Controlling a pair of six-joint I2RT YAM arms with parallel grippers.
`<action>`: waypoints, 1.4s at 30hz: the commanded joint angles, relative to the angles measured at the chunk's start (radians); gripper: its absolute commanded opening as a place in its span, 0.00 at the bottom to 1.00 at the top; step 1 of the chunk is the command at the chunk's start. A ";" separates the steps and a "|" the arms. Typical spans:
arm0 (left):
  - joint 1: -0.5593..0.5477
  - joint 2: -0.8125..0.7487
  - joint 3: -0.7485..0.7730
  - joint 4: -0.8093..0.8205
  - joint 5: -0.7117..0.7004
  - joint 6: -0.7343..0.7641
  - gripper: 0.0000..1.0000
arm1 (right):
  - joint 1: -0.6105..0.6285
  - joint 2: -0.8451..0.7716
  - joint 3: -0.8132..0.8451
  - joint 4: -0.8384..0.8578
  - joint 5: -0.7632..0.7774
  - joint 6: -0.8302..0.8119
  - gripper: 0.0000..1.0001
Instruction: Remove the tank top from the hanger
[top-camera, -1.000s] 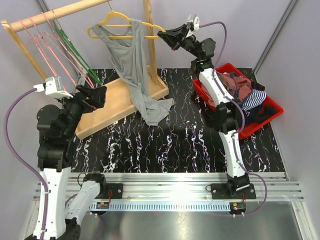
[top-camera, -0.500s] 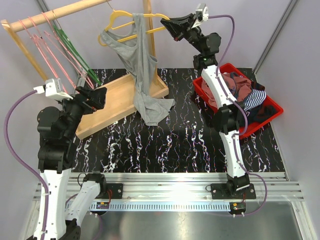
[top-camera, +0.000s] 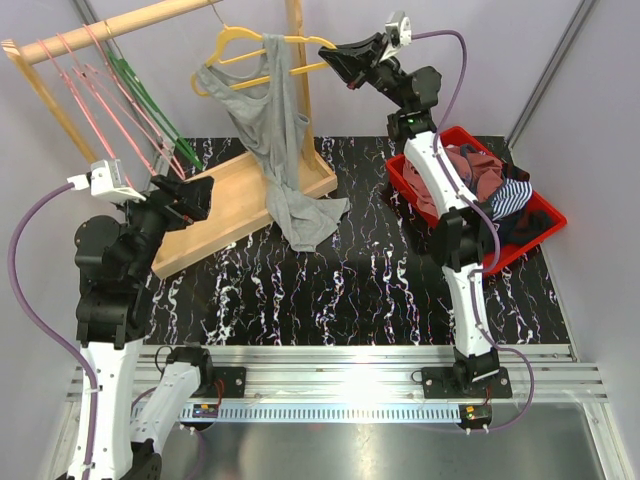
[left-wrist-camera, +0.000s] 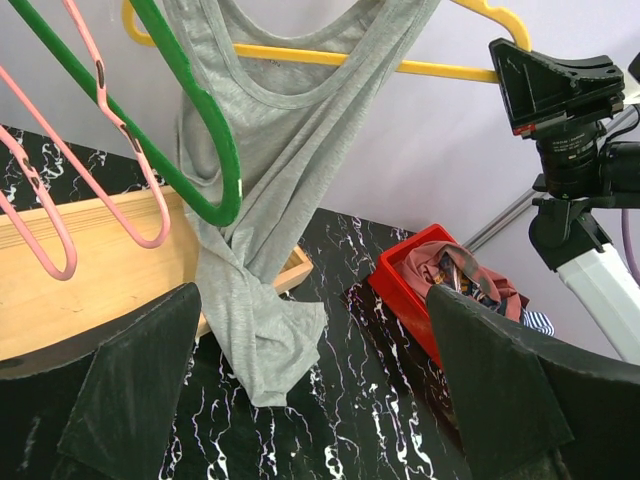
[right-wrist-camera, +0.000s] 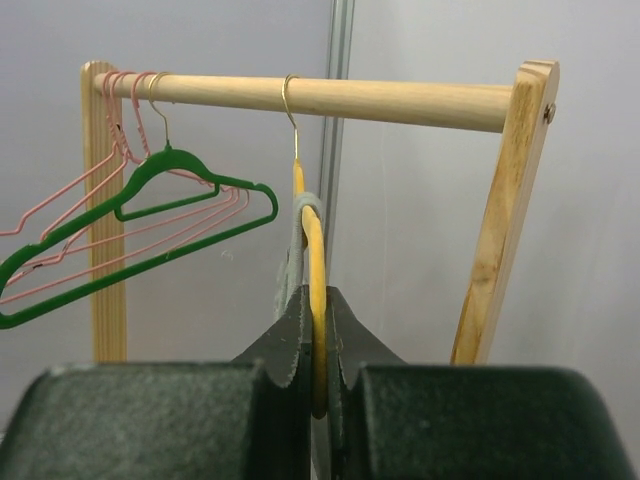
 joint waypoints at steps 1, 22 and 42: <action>0.003 -0.014 -0.003 0.048 -0.014 -0.009 0.99 | 0.010 -0.080 -0.033 -0.022 -0.049 -0.060 0.00; 0.003 -0.010 0.011 0.089 -0.003 -0.027 0.99 | 0.131 -0.160 -0.129 -0.174 -0.050 -0.282 0.00; 0.003 0.395 0.505 0.200 -0.124 -0.390 0.94 | 0.221 -0.306 -0.355 -0.255 0.103 -0.523 0.00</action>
